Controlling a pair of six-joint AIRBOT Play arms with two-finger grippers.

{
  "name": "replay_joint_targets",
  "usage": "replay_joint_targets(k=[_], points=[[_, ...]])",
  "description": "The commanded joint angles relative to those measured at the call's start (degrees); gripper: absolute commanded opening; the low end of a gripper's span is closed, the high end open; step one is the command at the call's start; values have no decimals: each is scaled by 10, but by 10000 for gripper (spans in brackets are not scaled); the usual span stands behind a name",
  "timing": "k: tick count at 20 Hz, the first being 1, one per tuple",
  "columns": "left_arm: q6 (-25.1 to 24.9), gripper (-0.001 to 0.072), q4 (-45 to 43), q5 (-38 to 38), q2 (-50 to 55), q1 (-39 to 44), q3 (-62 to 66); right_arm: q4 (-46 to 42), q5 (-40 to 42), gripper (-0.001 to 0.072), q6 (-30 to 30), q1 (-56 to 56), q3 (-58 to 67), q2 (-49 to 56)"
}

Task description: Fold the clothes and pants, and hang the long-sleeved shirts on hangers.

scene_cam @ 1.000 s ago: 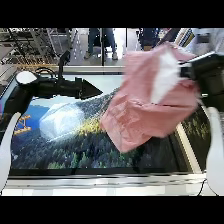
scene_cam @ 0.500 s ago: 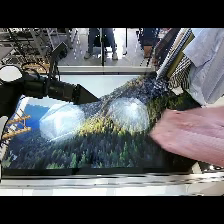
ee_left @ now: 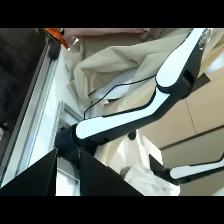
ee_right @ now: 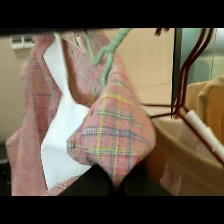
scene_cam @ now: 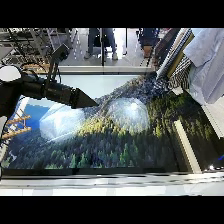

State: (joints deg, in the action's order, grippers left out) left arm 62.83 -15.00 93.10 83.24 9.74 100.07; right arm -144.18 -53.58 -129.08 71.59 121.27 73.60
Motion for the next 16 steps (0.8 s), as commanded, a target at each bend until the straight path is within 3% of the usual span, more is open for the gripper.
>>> replay_joint_targets(k=[1, 3, 8, 11, 14, 16], points=[[17, 126, 0, 1, 0, 0, 0, 26, 69, 20, -43, 91, 1, 34], [41, 126, 1, -2, 0, 1, 0, 57, 67, 20, -43, 110, -5, 52], [43, 126, 1, -3, 0, 1, 0, 95, 110, 49, -41, 104, -26, 48], [43, 126, 1, -3, 0, 2, 0, 142, 180, 720, -42, 101, -26, 16], [43, 126, 0, -3, 6, 2, 0, 288, 189, 704, -42, 100, -26, -38], [43, 126, 0, -2, 13, 5, 0, 449, 227, 703, -39, 96, -26, -78]])
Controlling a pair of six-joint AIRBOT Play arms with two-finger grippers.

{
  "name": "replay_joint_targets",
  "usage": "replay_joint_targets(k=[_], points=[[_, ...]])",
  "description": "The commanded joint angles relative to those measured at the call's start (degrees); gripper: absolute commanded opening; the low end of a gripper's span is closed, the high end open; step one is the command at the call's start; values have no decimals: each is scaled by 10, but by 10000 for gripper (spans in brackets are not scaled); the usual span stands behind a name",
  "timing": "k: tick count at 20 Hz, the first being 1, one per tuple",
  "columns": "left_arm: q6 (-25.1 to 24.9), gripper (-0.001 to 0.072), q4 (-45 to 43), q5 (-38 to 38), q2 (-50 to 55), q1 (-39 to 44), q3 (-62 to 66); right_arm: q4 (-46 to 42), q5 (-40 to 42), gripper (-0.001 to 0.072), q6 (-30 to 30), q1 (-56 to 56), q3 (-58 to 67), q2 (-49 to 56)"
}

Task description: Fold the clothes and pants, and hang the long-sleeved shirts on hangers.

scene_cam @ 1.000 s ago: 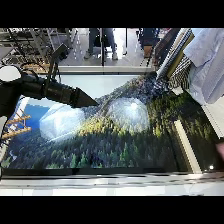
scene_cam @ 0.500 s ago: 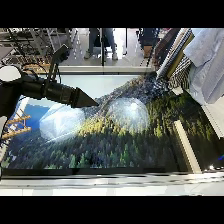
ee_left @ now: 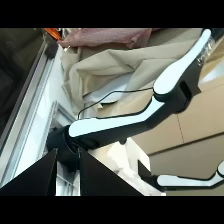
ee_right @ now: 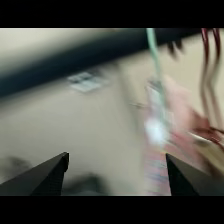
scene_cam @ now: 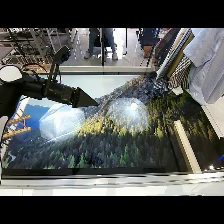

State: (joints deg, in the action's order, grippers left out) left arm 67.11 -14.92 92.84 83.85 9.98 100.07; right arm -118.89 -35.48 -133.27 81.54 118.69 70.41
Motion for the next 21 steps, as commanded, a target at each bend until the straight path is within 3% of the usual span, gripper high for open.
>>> replay_joint_targets(k=[1, 2, 3, 4, 6, 7, 9, 10, 13, 14, 15, 16, 17, 21], points=[[-1, 126, -7, 3, 10, 3, 0, 285, 59, 703, 20, -18, -1, -61], [-3, 121, -40, -1, 10, 3, 0, 378, 58, 702, 75, -48, -1, -74], [-2, 45, -115, -6, 4, 3, 0, 475, 32, 702, 192, -97, -1, -84], [21, 28, -225, -20, -6, 3, 0, 558, -32, 702, 337, -162, -1, -87], [138, 12, -540, -57, -38, 9, 0, 630, -209, 701, 543, -317, -24, -82], [205, 12, -713, -68, -54, 11, 0, 622, -275, 701, 573, -397, -58, -81], [323, 14, -965, -78, -83, 7, 0, 569, -355, 701, 573, -549, -151, -81], [351, 14, -1025, -89, -95, 1, 0, 537, -353, 701, 573, -619, -204, -81], [381, 14, -1047, -114, -125, -12, 0, 368, -225, 677, 574, -763, -309, -66], [381, 14, -1047, -115, -129, -12, 0, 319, -175, 561, 574, -788, -325, -57], [381, 14, -1047, -115, -131, -12, 0, 303, -143, 377, 574, -799, -330, -49], [381, 14, -1046, -115, -130, -12, 0, 304, -127, 135, 575, -802, -330, -41], [381, 14, -1046, -115, -129, -12, 0, 306, -127, 30, 575, -802, -330, -36], [381, 14, -1046, -115, -125, -12, 0, 306, -127, 29, 574, -802, -330, -35]])
